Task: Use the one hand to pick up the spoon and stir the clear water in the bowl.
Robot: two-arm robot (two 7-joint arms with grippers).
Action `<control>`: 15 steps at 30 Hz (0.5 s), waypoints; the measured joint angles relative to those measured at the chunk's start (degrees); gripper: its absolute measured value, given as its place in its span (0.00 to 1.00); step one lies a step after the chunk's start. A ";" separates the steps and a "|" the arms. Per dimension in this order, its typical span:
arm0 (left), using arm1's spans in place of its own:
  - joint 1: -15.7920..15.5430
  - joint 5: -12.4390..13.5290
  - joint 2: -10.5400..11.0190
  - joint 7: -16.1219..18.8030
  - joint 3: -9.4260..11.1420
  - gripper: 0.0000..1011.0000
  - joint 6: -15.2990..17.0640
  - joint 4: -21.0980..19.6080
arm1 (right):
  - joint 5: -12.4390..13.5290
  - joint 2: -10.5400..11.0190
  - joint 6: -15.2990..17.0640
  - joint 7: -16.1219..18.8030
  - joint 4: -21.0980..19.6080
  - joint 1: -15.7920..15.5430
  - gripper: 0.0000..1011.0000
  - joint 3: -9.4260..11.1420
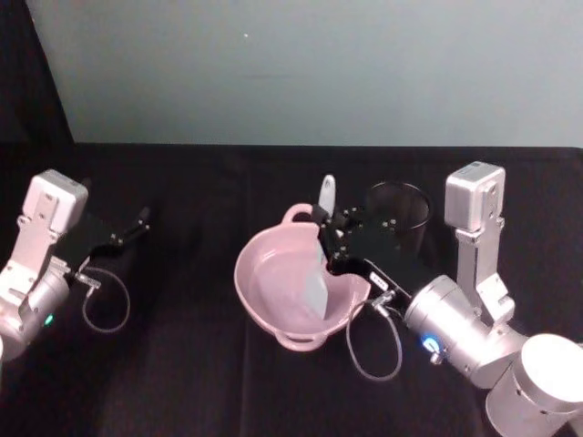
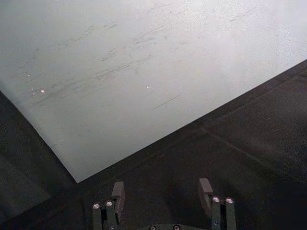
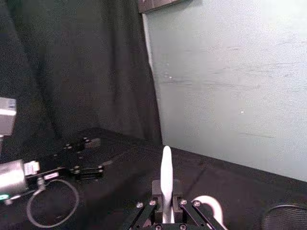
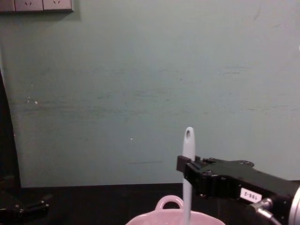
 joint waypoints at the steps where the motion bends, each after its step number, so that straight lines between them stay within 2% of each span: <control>1: 0.00 0.00 0.00 0.00 0.00 1.00 0.00 0.00 | 0.12 0.02 0.05 -0.01 -0.15 -0.10 0.12 -0.53; 6: 0.00 0.00 0.00 0.00 0.00 1.00 0.00 0.00 | 0.15 -0.45 0.19 -0.23 0.38 0.41 0.12 -1.97; 15: 0.00 0.00 0.00 0.00 0.00 1.00 0.00 0.00 | 0.47 -3.14 0.73 -1.50 4.71 3.74 0.12 -4.02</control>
